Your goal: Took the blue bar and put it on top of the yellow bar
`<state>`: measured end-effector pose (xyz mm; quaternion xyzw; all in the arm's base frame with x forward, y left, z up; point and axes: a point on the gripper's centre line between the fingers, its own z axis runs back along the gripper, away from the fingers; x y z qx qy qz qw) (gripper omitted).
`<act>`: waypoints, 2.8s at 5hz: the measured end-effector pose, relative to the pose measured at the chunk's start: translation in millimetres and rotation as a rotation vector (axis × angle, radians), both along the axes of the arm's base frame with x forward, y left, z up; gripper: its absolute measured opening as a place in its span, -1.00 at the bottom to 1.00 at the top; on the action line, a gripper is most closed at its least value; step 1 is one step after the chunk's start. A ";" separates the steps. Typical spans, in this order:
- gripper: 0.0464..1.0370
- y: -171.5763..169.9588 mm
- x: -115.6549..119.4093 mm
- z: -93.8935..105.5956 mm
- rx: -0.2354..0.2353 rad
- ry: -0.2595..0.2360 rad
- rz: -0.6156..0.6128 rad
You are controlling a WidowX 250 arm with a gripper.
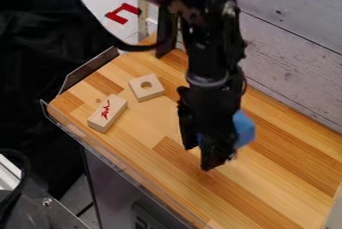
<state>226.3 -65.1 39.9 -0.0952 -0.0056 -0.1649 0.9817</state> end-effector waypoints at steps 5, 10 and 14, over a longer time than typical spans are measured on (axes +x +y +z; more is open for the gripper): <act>0.07 13.2 53.1 7.3 0.023 0.043 0.547; 0.07 18.7 54.5 -5.2 0.047 0.049 0.887; 0.07 9.4 54.5 -10.0 0.050 0.050 0.869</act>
